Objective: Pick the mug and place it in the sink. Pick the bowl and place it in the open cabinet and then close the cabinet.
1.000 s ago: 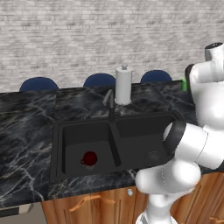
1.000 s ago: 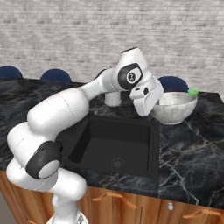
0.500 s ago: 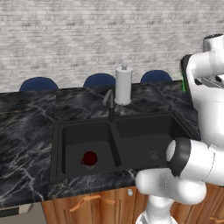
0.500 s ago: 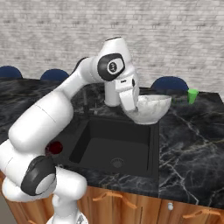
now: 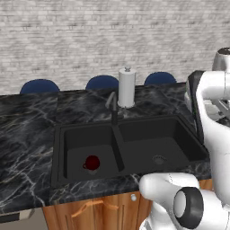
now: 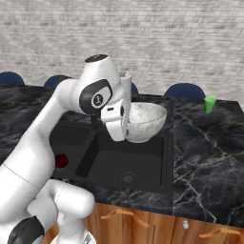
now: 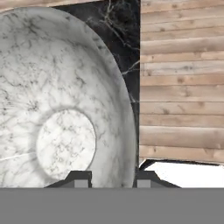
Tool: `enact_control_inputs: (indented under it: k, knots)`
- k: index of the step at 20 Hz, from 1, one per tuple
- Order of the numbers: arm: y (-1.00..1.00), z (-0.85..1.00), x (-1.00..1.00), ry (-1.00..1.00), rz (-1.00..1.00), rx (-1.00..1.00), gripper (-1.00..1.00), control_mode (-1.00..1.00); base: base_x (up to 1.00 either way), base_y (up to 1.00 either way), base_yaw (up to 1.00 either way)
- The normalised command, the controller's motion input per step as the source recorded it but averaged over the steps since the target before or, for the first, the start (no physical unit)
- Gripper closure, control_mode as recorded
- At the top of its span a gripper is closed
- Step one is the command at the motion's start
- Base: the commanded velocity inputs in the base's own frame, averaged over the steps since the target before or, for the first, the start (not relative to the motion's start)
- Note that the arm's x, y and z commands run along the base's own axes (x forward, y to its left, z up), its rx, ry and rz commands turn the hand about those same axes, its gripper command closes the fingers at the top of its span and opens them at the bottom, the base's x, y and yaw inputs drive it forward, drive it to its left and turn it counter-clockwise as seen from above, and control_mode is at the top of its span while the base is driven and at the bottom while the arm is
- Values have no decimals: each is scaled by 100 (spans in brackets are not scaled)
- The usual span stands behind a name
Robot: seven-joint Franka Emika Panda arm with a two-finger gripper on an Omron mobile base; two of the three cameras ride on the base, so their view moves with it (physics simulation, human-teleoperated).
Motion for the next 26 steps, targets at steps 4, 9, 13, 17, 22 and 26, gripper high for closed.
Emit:
enact_control_inputs:
  k: [4, 9, 13, 17, 22, 26]
  knots:
    - [24, 19, -47, -38, 2, 5, 100, -100, 0, 0, 0]
    - [55, 33, -36, 3, 11, 13, 100, -100, 0, 0, 0]
    - [52, 40, -21, 12, 16, 13, 100, -100, 0, 0, 0]
    - [17, 33, -31, 0, 10, 0, 100, -100, 0, 0, 0]
    - [5, 0, -25, -7, 5, -5, 100, -100, 0, 0, 0]
    - [4, 0, -15, -10, 2, -4, 100, 100, 0, 2, 0]
